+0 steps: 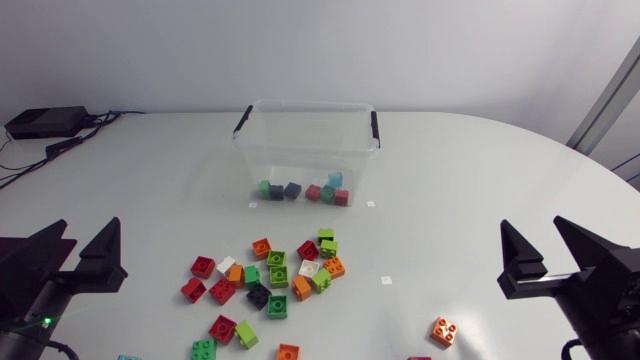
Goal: Place the duplo bricks in the container
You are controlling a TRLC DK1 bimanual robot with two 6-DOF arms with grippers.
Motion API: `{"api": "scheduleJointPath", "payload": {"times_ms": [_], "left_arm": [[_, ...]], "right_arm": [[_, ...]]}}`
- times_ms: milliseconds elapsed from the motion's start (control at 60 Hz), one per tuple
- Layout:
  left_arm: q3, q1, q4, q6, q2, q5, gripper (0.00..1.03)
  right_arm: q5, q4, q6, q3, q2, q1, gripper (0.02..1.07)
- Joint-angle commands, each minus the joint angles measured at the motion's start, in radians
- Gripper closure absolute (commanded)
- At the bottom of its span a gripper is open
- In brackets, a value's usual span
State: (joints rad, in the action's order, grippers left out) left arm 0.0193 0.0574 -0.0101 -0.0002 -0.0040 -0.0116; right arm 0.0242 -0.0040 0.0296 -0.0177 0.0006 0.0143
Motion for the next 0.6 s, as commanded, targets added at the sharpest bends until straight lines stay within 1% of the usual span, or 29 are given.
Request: {"api": "scheduleJointPath", "payload": {"times_ms": [0, 583], "left_arm": [[-0.018, -0.005, -0.002, -0.014, -0.007, 0.002, 0.04], [-0.018, -0.008, -0.001, -0.015, -0.010, 0.002, 0.04]], "right_arm": [[-0.007, -0.007, -0.005, 0.018, -0.005, 0.009, 0.07], [-0.007, -0.007, -0.003, 0.018, -0.005, 0.007, 0.07]]}}
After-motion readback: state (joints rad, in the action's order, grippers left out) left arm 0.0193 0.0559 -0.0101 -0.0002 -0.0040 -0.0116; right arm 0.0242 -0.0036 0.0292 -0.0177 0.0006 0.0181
